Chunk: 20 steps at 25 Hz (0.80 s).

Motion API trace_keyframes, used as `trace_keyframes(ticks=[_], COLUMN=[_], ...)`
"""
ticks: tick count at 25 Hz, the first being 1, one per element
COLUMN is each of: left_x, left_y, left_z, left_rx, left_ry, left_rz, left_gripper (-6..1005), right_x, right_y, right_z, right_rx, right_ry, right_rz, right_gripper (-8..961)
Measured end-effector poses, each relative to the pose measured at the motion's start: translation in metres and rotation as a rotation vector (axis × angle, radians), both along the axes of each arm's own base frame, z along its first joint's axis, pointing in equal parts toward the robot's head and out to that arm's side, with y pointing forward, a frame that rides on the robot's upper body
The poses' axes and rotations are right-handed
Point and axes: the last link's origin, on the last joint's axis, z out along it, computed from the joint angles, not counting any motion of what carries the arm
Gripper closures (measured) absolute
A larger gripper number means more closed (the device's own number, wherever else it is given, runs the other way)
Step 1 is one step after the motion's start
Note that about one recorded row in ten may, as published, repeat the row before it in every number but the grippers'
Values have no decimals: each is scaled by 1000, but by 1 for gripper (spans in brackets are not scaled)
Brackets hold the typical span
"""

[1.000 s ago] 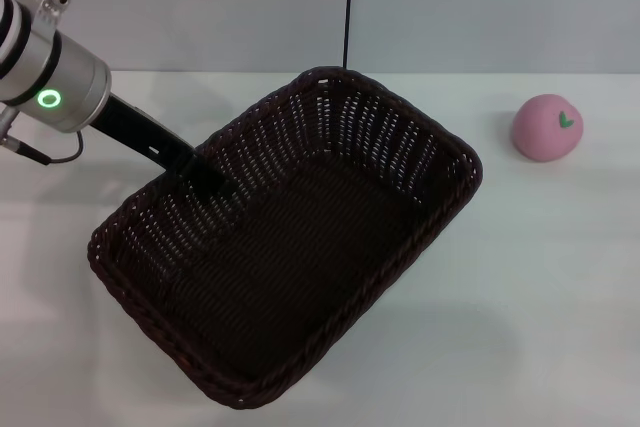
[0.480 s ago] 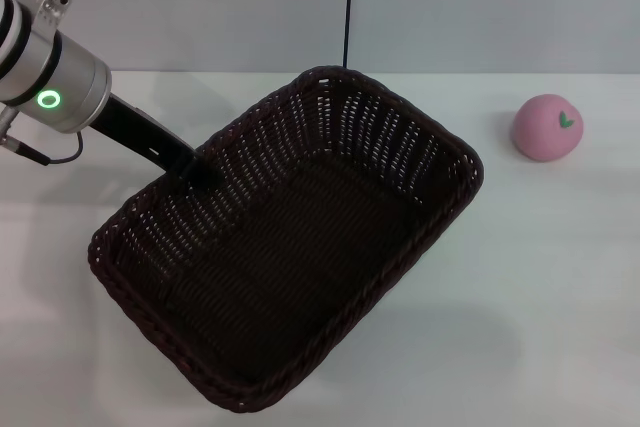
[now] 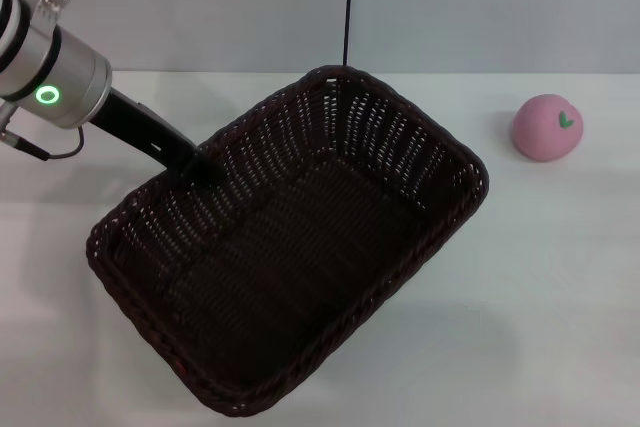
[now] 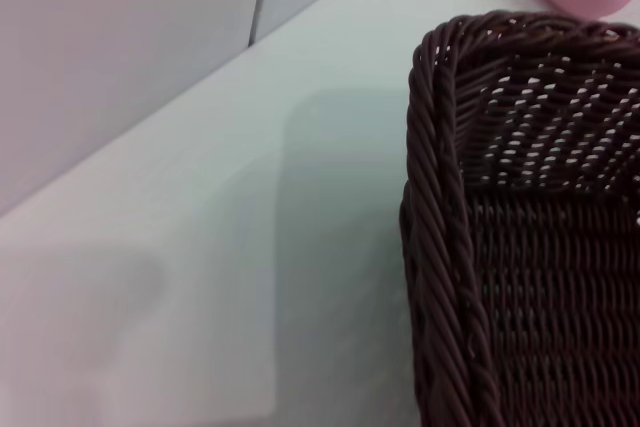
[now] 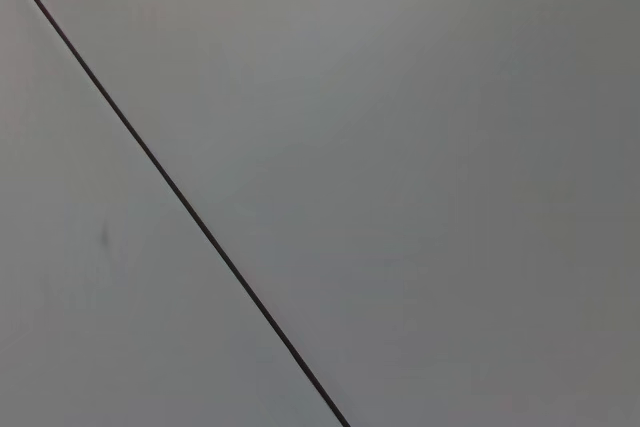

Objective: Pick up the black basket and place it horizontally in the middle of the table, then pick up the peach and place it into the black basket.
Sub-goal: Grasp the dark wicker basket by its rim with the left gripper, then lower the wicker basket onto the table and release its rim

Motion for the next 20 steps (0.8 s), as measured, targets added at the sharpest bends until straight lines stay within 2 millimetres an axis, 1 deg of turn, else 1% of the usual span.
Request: trace_keyframes(ticks=[3, 6, 7, 8, 14, 17, 20], left_x=[4, 11, 15, 15, 30, 42, 47], left_y=[0, -1, -3, -3, -8, -13, -14], left_z=[3, 8, 12, 12, 24, 27, 27], left_rx=[2, 16, 25, 25, 26, 0, -8], left_ry=[-14, -54, -85, -85, -220, -314, -340], left_rz=[-28, -71, -110, -110, -230, -306, -335], left_gripper=[791, 793, 794, 795, 800, 802, 804], right_x=[0, 0, 1, 1, 1, 1, 1], right_y=[0, -1, -1, -1, -1, -1, -1], right_z=[0, 0, 0, 0, 0, 0, 0], right_rx=[0, 0, 0, 0, 0, 0, 0], right_ry=[0, 0, 0, 0, 0, 0, -1], right_rz=[0, -1, -2, -2, -3, -3, -2], right_gripper=[333, 332, 332, 332, 333, 333, 332])
